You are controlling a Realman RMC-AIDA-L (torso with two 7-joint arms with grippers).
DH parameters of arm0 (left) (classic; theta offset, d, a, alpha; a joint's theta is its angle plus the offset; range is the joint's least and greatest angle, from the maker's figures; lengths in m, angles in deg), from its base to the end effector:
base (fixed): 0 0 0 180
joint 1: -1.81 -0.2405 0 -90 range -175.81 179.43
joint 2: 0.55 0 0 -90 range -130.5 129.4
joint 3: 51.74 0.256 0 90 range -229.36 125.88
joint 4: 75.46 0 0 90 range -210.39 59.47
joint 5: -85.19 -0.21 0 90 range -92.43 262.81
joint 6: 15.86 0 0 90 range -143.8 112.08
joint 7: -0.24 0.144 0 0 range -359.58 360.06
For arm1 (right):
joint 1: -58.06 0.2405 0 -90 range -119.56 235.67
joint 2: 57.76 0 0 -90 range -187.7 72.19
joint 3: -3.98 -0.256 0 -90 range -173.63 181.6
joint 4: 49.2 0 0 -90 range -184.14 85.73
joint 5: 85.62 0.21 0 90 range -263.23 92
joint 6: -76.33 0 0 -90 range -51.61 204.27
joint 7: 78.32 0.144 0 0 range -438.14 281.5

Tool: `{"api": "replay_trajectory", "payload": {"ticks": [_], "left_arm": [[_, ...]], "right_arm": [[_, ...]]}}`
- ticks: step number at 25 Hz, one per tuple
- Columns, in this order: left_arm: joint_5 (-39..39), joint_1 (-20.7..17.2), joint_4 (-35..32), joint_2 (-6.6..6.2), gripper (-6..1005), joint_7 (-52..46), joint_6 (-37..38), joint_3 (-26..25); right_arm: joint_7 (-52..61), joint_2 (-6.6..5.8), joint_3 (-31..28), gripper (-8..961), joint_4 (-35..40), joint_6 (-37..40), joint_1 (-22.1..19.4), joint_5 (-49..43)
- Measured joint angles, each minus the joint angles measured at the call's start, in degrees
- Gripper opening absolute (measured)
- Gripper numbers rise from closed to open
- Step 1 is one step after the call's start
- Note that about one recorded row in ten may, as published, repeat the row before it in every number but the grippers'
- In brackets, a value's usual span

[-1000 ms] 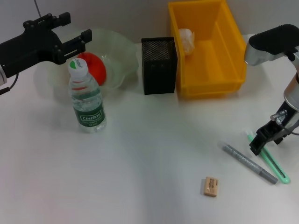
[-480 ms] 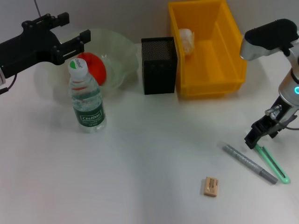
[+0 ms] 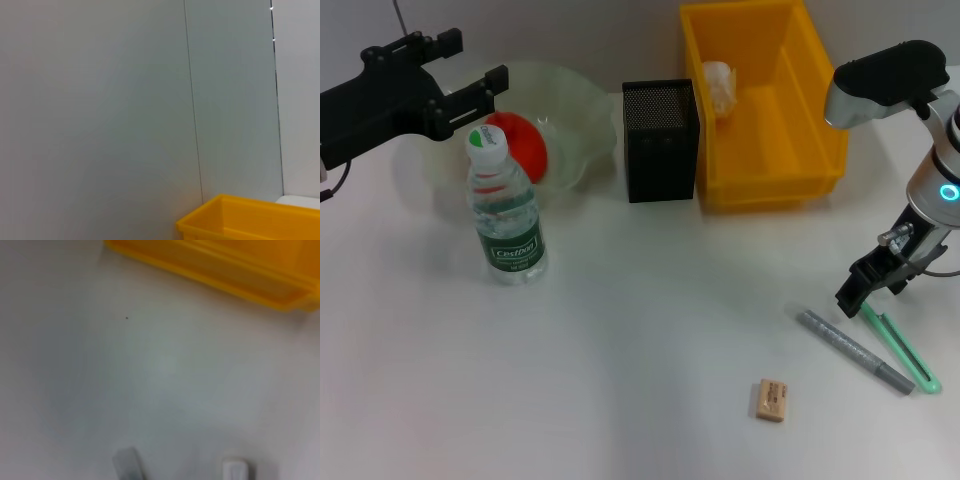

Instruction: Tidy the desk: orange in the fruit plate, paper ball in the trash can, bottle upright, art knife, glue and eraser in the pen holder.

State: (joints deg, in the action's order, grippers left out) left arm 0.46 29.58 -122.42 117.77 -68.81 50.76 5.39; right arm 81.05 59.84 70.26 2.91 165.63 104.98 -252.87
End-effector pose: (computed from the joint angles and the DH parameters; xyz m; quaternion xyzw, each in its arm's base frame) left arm -0.2215 0.3906 0.0367 -0.8910 -0.1031 -0.2897 0.3341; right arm 0.2384 0.3821 0.0133 -0.7850 0.5083 -0.2830 0.2129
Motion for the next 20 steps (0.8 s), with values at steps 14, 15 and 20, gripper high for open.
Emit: {"api": "replay_trajectory", "payload": {"ticks": [14, 15, 20], "left_arm": [[0.0, 0.0, -0.37, 0.03, 685, 0.64, 0.05, -0.05], [0.0, 0.0, -0.4, 0.04, 685, 0.67, 0.09, -0.03], [0.0, 0.0, -0.41, 0.05, 685, 0.68, 0.1, 0.0]], "right_arm": [[0.33, 0.18, -0.01, 698, -1.66, -0.36, 0.53, 0.0], [0.33, 0.18, -0.01, 698, -1.71, -0.4, 0.56, 0.0], [0.33, 0.15, -0.01, 580, -1.71, -0.51, 0.66, 0.0]]}}
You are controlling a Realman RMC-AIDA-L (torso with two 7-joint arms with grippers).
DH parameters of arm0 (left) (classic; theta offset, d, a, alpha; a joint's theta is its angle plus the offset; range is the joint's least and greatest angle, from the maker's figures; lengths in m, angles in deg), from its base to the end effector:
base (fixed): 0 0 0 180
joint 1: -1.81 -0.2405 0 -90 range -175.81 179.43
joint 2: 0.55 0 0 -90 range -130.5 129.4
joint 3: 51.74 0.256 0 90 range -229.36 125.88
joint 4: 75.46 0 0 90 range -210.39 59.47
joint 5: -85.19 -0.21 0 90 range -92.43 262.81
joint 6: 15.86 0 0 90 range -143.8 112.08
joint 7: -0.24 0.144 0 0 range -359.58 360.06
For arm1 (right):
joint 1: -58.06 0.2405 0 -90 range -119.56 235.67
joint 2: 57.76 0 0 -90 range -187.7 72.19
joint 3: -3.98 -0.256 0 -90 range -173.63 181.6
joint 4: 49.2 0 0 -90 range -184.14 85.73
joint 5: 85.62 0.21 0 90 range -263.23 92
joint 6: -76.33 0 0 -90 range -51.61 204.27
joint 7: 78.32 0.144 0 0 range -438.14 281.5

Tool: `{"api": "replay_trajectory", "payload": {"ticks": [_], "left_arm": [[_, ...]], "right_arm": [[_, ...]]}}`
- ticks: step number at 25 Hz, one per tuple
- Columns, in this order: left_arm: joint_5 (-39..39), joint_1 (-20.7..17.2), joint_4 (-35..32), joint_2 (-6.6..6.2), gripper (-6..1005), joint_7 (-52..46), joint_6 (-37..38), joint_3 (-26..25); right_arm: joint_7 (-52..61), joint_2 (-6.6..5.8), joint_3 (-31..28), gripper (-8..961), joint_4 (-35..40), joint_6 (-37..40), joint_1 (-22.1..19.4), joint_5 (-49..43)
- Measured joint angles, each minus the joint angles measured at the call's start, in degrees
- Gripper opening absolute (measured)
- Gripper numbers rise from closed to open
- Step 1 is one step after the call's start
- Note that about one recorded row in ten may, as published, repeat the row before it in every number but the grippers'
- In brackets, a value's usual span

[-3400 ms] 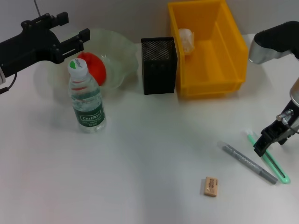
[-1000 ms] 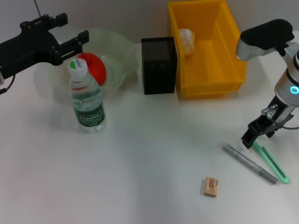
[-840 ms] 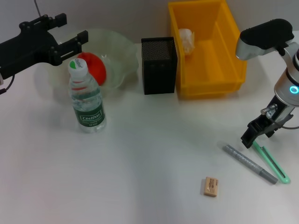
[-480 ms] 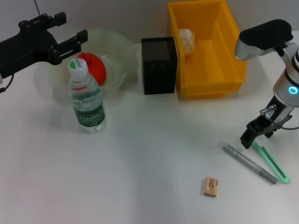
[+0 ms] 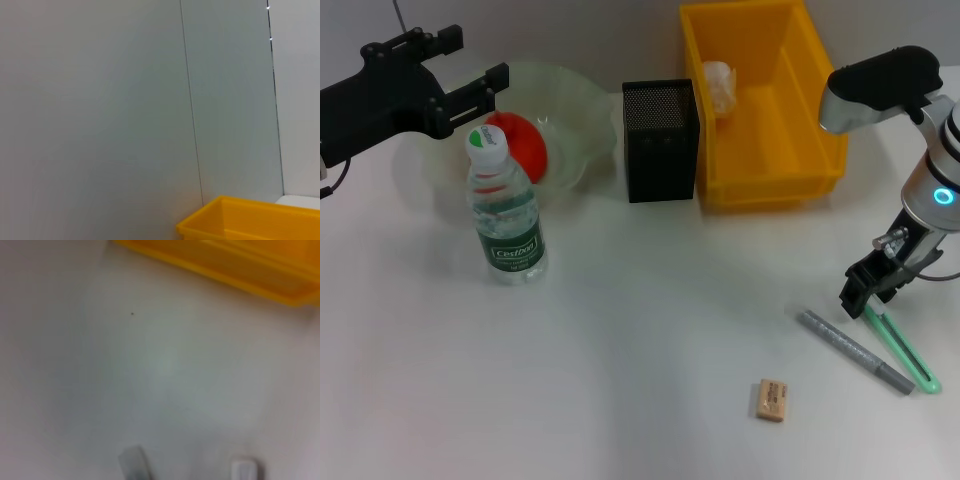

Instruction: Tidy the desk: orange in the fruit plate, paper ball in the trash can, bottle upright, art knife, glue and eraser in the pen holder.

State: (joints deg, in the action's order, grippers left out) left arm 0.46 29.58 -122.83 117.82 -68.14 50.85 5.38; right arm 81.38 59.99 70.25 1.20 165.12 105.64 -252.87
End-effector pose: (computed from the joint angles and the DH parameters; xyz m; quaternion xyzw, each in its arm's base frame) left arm -0.2199 0.3908 0.0376 -0.8915 -0.0945 -0.2885 0.3363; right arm 0.2389 0.3817 0.0085 -0.7832 0.5116 -0.2858 0.2075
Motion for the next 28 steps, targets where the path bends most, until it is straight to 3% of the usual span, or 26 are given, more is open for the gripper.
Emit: {"api": "replay_trajectory", "payload": {"ticks": [5, 28], "left_arm": [[0.0, 0.0, 0.0, 0.0, 685, 0.0, 0.0, -0.05], [0.0, -0.16, -0.09, -0.16, 686, 0.61, -0.01, -0.26]], "right_arm": [[-0.01, -0.04, 0.0, 441, 0.01, -0.15, 0.0, 0.0], [0.1, 0.01, 0.0, 378, -1.69, -0.91, 0.67, 0.0]]}}
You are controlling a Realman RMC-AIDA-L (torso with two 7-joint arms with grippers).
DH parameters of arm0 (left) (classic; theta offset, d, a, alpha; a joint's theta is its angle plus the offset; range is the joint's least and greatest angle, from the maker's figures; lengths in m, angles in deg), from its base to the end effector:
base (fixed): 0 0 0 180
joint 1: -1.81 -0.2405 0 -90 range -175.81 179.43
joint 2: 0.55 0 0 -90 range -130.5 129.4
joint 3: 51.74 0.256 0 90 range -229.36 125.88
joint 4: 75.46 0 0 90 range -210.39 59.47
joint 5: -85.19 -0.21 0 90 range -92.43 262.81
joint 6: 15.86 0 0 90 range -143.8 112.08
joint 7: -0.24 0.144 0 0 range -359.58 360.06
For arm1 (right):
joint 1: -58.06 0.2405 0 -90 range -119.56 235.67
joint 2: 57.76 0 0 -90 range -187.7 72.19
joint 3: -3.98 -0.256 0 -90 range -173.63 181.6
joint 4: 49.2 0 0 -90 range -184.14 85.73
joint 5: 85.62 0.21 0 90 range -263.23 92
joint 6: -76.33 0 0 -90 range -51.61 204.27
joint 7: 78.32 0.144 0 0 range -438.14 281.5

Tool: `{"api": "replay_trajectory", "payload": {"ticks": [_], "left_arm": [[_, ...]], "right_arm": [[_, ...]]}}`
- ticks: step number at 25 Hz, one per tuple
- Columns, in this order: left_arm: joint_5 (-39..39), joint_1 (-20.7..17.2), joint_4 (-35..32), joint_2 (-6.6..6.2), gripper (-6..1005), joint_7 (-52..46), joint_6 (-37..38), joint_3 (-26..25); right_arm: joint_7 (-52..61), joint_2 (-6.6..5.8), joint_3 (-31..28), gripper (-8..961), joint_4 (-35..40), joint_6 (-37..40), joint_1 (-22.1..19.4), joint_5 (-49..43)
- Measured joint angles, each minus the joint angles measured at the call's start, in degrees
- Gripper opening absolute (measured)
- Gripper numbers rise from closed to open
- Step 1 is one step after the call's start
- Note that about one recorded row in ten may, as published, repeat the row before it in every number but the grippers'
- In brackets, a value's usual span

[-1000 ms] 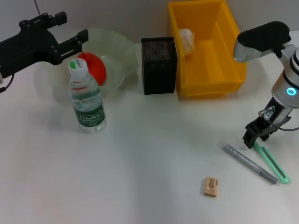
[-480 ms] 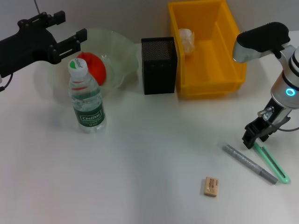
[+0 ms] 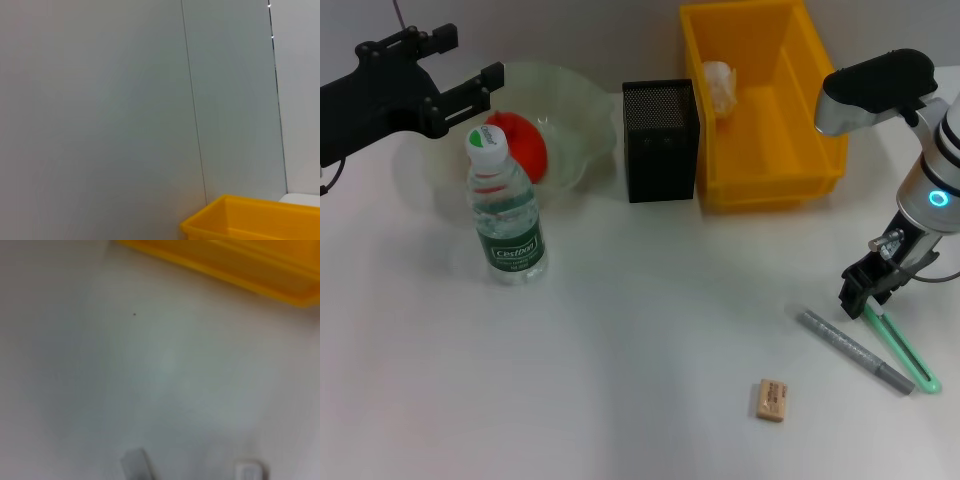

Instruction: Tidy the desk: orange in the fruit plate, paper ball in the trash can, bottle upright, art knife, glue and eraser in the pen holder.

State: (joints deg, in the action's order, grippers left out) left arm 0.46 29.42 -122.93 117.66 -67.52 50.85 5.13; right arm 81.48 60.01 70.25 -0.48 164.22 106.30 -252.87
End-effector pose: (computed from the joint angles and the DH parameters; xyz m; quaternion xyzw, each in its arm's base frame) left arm -0.2216 0.3908 0.0399 -0.8910 -0.0902 -0.2858 0.3410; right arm 0.2396 0.3826 0.0048 -0.7828 0.5122 -0.2874 0.2054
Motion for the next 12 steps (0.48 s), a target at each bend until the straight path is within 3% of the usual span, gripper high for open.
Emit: {"api": "replay_trajectory", "payload": {"ticks": [9, 12], "left_arm": [[0.0, -0.11, -0.09, 0.0, 685, 0.09, 0.0, 0.0], [0.0, -0.11, -0.09, 0.0, 685, 0.13, 0.0, 0.0]], "right_arm": [[0.16, 0.01, 0.0, 363, -0.77, 0.12, 0.18, 0.0], [0.16, 0.01, 0.0, 299, -0.77, 0.17, 0.18, 0.0]]}}
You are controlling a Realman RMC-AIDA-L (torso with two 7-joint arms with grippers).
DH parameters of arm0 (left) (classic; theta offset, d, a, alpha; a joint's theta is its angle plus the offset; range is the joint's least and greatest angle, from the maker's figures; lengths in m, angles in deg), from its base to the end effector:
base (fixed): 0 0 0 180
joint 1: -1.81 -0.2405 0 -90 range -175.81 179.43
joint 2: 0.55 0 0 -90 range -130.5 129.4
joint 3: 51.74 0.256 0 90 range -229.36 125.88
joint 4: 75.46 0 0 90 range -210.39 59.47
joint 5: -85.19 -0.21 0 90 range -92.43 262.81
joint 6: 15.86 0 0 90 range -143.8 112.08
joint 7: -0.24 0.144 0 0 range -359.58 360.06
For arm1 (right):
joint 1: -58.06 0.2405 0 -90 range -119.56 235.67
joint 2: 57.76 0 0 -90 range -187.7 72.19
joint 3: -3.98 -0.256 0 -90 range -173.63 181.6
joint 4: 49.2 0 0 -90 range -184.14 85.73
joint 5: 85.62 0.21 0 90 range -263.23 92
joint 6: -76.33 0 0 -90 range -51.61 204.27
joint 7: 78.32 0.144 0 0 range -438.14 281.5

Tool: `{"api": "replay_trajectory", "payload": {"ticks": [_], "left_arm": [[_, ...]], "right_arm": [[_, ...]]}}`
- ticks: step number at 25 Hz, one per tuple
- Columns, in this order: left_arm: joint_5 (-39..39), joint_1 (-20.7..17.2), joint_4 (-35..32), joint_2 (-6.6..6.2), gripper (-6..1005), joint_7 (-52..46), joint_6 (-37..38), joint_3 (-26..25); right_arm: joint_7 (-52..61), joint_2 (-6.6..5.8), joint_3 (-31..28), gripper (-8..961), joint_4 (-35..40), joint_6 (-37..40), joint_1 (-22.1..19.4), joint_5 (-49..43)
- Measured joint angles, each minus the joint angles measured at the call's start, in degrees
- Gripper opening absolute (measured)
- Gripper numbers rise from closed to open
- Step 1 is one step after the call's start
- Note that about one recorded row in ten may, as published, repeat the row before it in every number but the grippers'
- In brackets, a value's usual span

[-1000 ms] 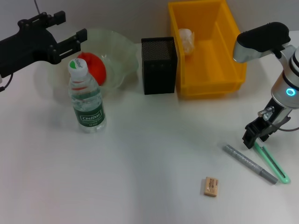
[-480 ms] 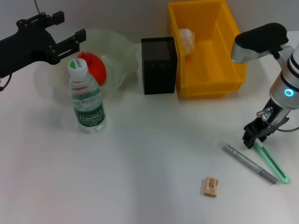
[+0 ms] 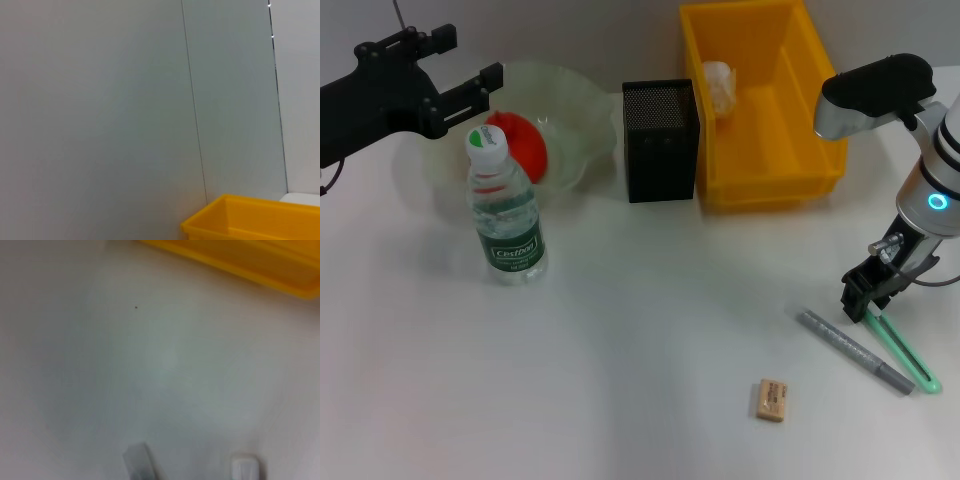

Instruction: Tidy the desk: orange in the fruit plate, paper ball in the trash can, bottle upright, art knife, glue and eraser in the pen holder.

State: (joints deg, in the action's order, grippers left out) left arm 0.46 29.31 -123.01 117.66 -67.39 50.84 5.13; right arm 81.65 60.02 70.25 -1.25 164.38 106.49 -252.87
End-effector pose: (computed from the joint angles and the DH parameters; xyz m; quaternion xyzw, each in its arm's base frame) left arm -0.2221 0.3905 0.0402 -0.8910 -0.0895 -0.2851 0.3419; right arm 0.2407 0.3811 0.0031 -0.7806 0.5155 -0.2910 0.2007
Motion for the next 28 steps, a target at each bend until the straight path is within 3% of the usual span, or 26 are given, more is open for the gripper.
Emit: {"api": "replay_trajectory", "payload": {"ticks": [28], "left_arm": [[-0.09, 0.27, -0.03, 0.0, 685, 0.67, -0.03, -0.09]], "right_arm": [[0.17, 0.0, 0.0, 198, -0.29, 0.2, 0.61, 0.0]]}}
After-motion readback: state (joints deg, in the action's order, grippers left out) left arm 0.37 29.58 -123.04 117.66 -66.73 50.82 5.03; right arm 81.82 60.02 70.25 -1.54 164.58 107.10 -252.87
